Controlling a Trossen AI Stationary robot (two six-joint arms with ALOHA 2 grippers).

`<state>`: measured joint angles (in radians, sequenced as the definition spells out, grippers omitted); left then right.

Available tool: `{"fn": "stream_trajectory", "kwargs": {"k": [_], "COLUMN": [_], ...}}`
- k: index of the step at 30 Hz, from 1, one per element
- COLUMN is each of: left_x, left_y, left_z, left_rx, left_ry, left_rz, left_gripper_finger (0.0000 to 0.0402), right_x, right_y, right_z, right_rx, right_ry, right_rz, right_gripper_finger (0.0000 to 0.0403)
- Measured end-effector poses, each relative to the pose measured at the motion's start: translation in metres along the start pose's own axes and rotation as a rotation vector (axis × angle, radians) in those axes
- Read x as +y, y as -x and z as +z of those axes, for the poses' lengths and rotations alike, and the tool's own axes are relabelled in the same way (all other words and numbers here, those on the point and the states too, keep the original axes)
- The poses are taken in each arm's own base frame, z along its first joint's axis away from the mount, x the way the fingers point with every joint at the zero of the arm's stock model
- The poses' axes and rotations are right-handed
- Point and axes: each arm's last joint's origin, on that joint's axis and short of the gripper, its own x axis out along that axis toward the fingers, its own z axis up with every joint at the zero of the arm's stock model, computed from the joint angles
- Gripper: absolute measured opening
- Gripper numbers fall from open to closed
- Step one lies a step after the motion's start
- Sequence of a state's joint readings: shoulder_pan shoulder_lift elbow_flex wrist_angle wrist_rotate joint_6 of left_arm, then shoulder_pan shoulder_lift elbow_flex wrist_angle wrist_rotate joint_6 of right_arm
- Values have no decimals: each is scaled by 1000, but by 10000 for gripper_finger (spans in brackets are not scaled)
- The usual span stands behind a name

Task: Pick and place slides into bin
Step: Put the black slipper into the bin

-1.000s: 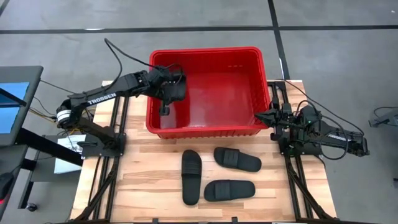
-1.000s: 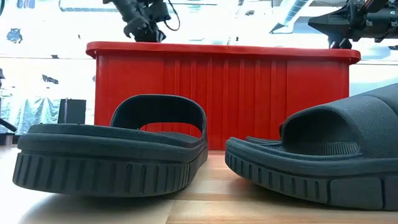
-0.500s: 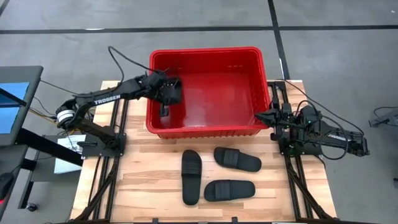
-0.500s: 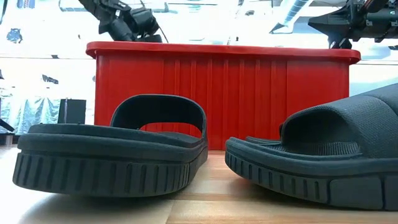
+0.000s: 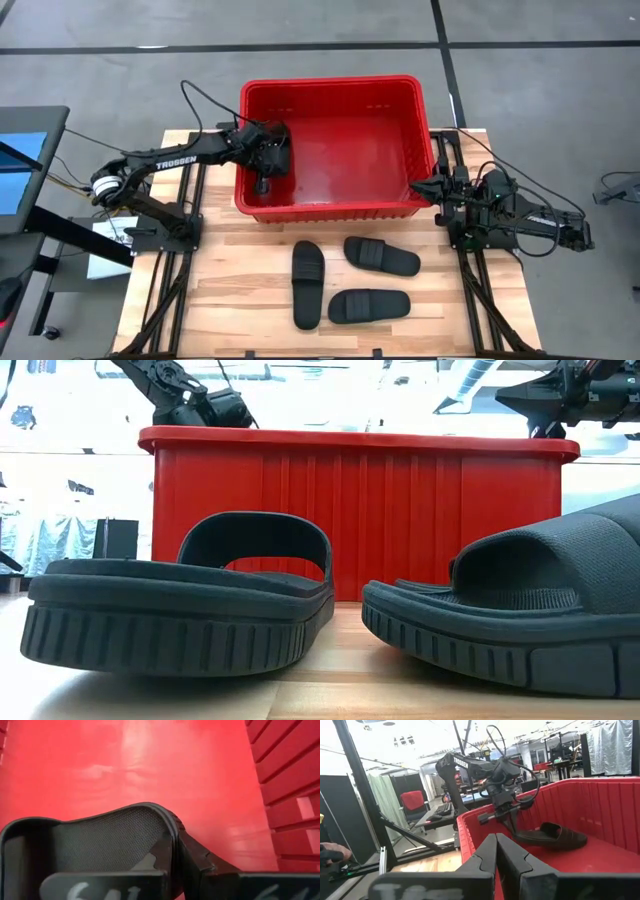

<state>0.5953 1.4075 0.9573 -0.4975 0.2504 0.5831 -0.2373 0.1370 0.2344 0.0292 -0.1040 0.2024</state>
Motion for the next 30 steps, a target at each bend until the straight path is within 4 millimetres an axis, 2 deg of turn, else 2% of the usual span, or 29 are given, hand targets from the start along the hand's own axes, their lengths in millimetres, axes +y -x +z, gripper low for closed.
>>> {"fn": "stream_trajectory", "kwargs": {"k": [11, 23, 30], "left_x": [0, 0, -1], "left_y": [0, 0, 16], "left_z": [0, 0, 5], "left_rx": [-6, 1, -21], "left_ry": [1, 4, 44], "left_rz": [-2, -5, 36], "left_gripper_finger": [54, 79, 78], "right_x": [0, 0, 0], "right_y": [0, 0, 0], "right_z": [0, 0, 0], "right_rx": [0, 0, 0], "right_ry": [0, 0, 0], "right_rz": [0, 0, 0], "right_gripper_finger": [0, 0, 0]}}
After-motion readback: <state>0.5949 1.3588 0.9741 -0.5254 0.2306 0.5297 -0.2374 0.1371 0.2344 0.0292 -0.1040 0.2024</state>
